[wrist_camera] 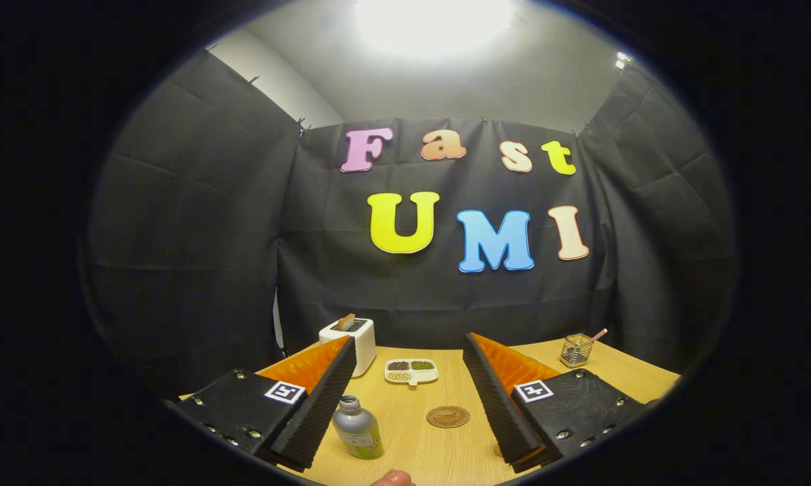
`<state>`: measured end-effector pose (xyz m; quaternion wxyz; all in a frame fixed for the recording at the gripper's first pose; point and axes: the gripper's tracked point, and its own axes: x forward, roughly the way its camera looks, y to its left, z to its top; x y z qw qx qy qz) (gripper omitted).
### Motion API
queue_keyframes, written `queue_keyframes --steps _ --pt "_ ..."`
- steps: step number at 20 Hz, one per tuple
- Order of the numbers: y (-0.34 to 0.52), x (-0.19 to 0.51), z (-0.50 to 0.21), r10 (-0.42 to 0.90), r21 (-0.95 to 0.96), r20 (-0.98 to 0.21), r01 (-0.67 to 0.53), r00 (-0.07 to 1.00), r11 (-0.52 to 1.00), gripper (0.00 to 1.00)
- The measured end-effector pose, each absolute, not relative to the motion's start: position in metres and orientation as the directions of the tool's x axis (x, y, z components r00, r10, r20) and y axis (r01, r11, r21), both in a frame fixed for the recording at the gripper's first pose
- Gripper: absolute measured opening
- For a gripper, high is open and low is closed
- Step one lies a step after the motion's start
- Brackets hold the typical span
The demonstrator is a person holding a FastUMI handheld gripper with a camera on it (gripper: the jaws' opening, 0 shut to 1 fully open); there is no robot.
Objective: Take the bottle from table, then pour the juice into the cup, finally place the bottle on the coaster
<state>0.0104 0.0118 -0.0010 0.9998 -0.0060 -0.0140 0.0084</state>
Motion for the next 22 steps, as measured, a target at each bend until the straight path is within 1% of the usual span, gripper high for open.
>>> queue_keyframes --steps 8,16,22 --pt "0.043 0.019 -0.009 0.044 -0.008 0.047 -0.043 0.998 0.999 0.97" --pt "0.074 0.031 -0.051 0.076 -0.023 -0.037 -0.076 0.996 0.997 0.97" --pt "0.085 0.041 -0.089 0.052 -0.024 -0.105 -0.055 0.993 0.998 0.97"
